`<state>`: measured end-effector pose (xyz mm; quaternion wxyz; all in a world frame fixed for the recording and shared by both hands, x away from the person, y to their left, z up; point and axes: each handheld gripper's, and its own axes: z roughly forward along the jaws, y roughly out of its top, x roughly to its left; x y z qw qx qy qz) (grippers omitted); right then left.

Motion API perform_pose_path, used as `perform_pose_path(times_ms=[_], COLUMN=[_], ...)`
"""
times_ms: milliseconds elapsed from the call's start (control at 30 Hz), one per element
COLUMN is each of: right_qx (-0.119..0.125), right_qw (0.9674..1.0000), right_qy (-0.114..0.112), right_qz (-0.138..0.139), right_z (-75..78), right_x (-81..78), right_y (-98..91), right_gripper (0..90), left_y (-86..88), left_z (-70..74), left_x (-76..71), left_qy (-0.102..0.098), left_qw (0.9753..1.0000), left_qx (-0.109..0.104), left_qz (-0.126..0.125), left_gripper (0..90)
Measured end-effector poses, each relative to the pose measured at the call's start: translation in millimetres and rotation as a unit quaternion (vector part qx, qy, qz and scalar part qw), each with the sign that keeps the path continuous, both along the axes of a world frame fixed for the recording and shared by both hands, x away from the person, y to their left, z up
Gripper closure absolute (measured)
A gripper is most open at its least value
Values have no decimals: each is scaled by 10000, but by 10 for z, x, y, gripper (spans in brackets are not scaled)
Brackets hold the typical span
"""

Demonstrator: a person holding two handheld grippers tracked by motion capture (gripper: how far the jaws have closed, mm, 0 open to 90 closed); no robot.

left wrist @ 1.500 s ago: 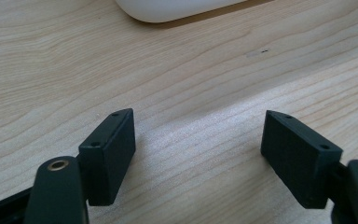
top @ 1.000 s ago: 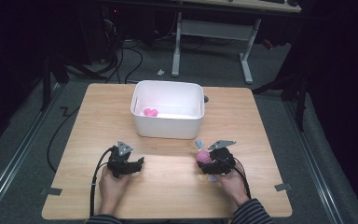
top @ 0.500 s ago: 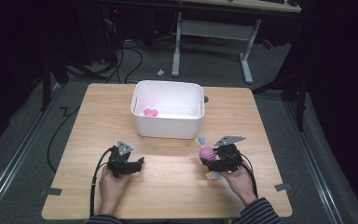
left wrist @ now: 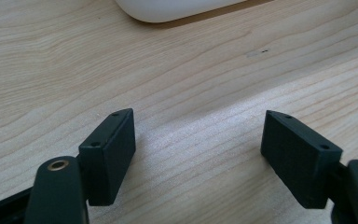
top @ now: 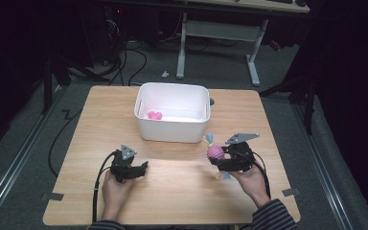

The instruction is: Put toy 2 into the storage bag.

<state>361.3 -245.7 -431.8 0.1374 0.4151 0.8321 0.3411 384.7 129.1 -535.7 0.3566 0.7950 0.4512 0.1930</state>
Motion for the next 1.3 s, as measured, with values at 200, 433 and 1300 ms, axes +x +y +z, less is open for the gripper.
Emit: perform_pose_path(times_ms=[200,433,1300], right_qx=[60,49,196], right_qw=[9999,9997,9981], right_qy=[-51,-201,-498], right_qz=[80,148,304], right_z=[152,348,871], right_x=[39,83,482], right_y=[-33,-39,66], right_gripper=[348,349,349], left_y=[0,1,2], left_z=[0,1,1], left_x=[0,0,0], left_qy=[-1,7,10], left_qw=[10000,10000,10000], left_qx=[1,1,0], left_qz=[0,-6,-8], left_gripper=[266,266,265])
